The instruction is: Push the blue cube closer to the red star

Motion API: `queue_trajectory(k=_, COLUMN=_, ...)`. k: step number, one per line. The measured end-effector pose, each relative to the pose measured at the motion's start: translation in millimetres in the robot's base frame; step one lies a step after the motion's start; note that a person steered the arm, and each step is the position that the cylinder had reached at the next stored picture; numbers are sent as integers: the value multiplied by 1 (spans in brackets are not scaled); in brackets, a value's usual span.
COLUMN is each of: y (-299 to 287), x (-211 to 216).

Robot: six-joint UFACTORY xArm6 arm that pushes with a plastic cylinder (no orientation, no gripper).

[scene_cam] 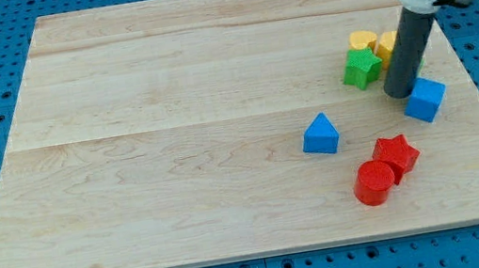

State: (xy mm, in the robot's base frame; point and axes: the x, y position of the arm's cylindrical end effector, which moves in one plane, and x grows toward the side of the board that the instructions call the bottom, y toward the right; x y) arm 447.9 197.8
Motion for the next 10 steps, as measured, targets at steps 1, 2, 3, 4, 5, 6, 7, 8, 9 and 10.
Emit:
queue_trajectory(k=1, y=0, x=15)
queue_trajectory(k=2, y=0, x=16)
queue_trajectory(k=3, y=0, x=-1)
queue_trajectory(k=4, y=19, x=-3)
queue_trajectory(k=5, y=51, x=-2)
queue_trajectory(k=6, y=66, x=-2)
queue_trajectory(k=7, y=74, x=10)
queue_trajectory(k=8, y=74, x=32)
queue_trajectory(k=9, y=74, x=42)
queue_trajectory(k=10, y=64, x=44)
